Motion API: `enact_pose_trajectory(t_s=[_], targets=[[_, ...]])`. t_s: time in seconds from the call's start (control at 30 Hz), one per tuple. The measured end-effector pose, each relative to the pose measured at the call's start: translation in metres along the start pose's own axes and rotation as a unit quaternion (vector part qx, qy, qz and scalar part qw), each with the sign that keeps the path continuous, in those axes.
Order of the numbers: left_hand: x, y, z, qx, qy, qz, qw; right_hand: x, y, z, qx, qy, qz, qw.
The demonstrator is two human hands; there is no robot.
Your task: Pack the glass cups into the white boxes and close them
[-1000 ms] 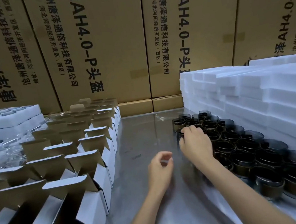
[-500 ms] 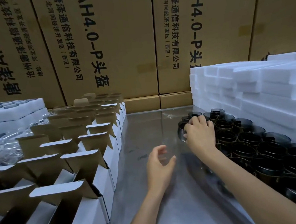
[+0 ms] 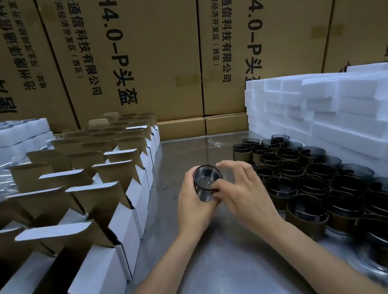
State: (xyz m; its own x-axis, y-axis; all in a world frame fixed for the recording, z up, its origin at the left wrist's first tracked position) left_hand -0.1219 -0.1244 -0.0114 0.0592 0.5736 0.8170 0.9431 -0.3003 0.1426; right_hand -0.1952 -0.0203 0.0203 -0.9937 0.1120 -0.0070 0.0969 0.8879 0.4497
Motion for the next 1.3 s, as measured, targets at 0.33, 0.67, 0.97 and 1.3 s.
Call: enact_pose_trajectory(t_s=[0.33,0.67,0.97,1.3], targets=[[0.015,0.004,0.009,0.037,-0.09,0.009,0.995,0.004,-0.002,0.003,-0.046,-0.198,-0.299,0.932],[0.019,-0.003,0.017,-0.043,-0.091,0.017,0.995,0.017,-0.003,0.003,-0.043,-0.349,-0.384,0.853],[0.028,-0.009,0.023,-0.105,-0.14,-0.009,0.985,0.019,-0.005,0.018,-0.168,-0.671,-0.565,0.45],[0.028,-0.005,0.023,-0.084,-0.097,0.0,0.992,0.018,-0.005,0.02,-0.188,-0.671,-0.563,0.444]])
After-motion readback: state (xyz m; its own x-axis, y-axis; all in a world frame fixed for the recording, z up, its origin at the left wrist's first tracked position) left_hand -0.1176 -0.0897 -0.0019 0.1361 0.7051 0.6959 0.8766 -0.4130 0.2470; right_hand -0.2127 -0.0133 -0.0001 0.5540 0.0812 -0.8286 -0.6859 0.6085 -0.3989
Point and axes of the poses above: each hand's wrist, its own z-axis away from the middle knuckle, its own y-axis out of the back of the hand, x = y × z, the point moved 4 cm from there along -z, towards the middle knuckle, and after that the axes turned 8 degrees about x, right-handed, at the moved point
